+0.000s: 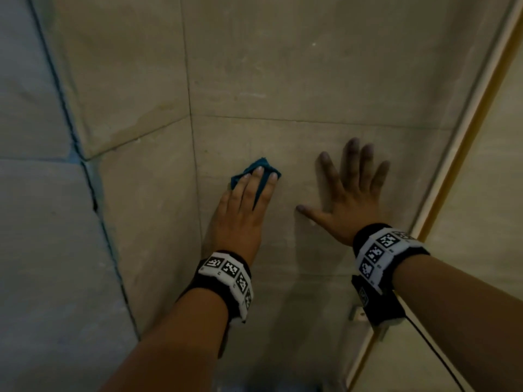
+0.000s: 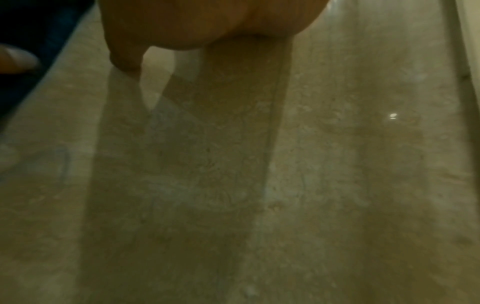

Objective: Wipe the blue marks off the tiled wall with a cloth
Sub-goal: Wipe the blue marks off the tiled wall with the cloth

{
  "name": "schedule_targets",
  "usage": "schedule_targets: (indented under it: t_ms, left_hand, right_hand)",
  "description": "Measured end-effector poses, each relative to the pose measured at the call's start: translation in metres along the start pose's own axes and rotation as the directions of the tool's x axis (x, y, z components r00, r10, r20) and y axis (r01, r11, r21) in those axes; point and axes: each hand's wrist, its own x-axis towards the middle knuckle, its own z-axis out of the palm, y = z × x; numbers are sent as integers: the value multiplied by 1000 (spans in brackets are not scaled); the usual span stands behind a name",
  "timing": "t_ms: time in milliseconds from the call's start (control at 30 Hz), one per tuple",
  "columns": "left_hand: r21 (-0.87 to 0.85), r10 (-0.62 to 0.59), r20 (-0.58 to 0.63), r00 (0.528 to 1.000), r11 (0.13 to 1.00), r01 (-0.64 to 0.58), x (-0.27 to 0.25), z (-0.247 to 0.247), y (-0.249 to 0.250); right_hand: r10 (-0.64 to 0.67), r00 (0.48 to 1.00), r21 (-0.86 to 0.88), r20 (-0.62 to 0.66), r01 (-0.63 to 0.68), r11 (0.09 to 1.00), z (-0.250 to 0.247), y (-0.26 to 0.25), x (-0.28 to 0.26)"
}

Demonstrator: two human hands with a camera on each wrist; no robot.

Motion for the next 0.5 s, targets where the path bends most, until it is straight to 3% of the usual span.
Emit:
schedule_targets:
  t_ms: [100,267,367,500]
  left_hand:
    - [-16,-104,-31,994,994,104,-5,2,7]
    - [-92,115,33,993,990,-111,-33,12,13]
    - [-120,164,99,982,981,-152,-40,9,8]
    - [-64,-8,74,997,998,13,-22,5,5]
  right_hand:
    - [-5,1000,-6,17,5,1000,1,0,1]
    - [-19,1000,0,13,19,1000,0,0,0]
    - [-12,1000,-18,24,12,1000,-1,0,0]
    - [-2,1000,-7,26,2,1000,-4,-2,0]
